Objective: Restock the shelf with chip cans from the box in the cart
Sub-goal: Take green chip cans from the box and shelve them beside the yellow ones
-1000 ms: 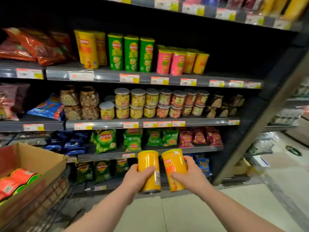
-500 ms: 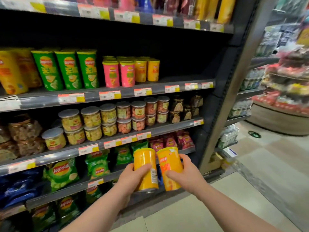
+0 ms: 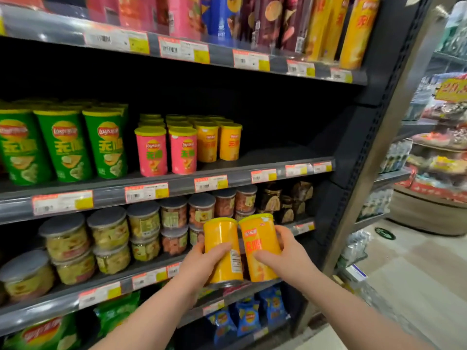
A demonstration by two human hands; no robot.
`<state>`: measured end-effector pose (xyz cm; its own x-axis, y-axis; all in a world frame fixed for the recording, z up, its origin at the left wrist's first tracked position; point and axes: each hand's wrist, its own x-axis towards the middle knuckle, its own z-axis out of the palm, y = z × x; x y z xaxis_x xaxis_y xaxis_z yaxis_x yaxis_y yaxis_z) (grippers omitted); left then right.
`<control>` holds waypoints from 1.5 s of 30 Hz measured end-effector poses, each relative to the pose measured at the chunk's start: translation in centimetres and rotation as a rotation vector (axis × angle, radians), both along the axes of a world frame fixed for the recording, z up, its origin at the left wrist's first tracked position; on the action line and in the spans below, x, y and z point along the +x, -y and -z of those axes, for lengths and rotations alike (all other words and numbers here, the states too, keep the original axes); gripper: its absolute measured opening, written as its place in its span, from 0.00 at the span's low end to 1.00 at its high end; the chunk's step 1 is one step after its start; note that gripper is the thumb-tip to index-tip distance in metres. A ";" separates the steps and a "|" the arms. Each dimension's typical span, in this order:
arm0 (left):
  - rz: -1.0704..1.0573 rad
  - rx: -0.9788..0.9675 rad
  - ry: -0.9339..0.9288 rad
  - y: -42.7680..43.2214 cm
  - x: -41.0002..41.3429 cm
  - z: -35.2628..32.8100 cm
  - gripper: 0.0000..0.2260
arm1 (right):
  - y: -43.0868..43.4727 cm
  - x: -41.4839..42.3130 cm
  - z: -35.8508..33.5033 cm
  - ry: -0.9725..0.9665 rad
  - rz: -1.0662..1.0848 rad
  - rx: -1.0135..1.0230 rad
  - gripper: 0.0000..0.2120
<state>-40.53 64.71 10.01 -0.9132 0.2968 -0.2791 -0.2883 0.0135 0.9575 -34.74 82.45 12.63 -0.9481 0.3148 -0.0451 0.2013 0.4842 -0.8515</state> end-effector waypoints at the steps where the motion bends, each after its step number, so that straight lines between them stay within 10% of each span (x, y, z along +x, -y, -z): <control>1: -0.009 0.007 -0.006 0.1 -0.8 -0.2 0.20 | 0.1 -1.0 -0.3 -0.014 -0.003 -0.007 0.37; 45: -0.568 0.059 -0.089 -1.4 -9.4 -5.4 0.17 | -2.0 -28.7 -7.5 -0.320 -0.436 0.021 0.38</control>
<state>-49.89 66.14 15.36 -0.9531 -0.2339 -0.1921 -0.1535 -0.1737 0.9728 -63.43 84.41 20.10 -0.9563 -0.1136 0.2693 -0.2900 0.4825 -0.8265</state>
